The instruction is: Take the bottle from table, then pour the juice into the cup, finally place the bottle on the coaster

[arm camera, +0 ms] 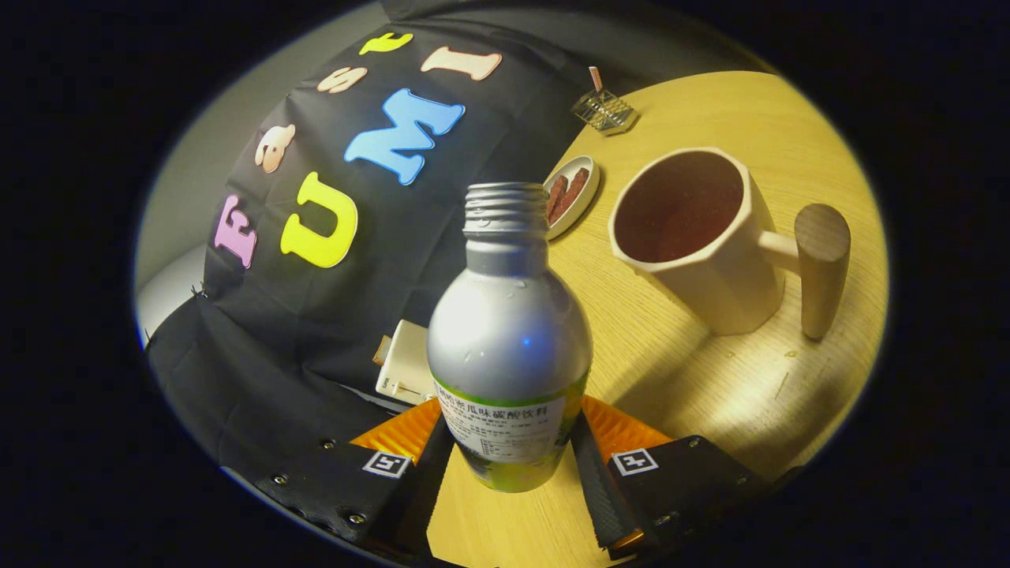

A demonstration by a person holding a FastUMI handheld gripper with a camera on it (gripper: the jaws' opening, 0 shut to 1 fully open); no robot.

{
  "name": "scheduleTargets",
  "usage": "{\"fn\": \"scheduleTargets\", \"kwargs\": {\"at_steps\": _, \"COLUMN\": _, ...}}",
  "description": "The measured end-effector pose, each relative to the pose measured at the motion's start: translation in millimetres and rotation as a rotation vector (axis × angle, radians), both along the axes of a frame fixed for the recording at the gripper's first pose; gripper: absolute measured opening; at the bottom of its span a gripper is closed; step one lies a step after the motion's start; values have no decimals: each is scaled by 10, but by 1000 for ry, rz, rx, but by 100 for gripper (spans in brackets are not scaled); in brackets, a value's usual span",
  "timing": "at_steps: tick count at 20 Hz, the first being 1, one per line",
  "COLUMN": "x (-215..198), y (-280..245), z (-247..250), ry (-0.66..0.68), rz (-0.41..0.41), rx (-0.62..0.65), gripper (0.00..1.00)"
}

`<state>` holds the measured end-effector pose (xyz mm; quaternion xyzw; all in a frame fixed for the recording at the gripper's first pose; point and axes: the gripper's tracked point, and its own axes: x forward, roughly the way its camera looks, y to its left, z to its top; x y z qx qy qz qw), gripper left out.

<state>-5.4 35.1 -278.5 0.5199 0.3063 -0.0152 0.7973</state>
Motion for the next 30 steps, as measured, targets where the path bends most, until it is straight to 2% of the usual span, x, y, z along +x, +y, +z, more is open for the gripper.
{"fn": "scheduleTargets", "kwargs": {"at_steps": 13, "x": 80, "y": 65, "z": 139, "ry": 60, "rz": -101, "rx": 313, "gripper": 77}}
{"fn": "scheduleTargets", "kwargs": {"at_steps": 30, "x": 199, "y": 94, "z": 333, "ry": 120, "rz": -225, "rx": 567, "gripper": 77}}
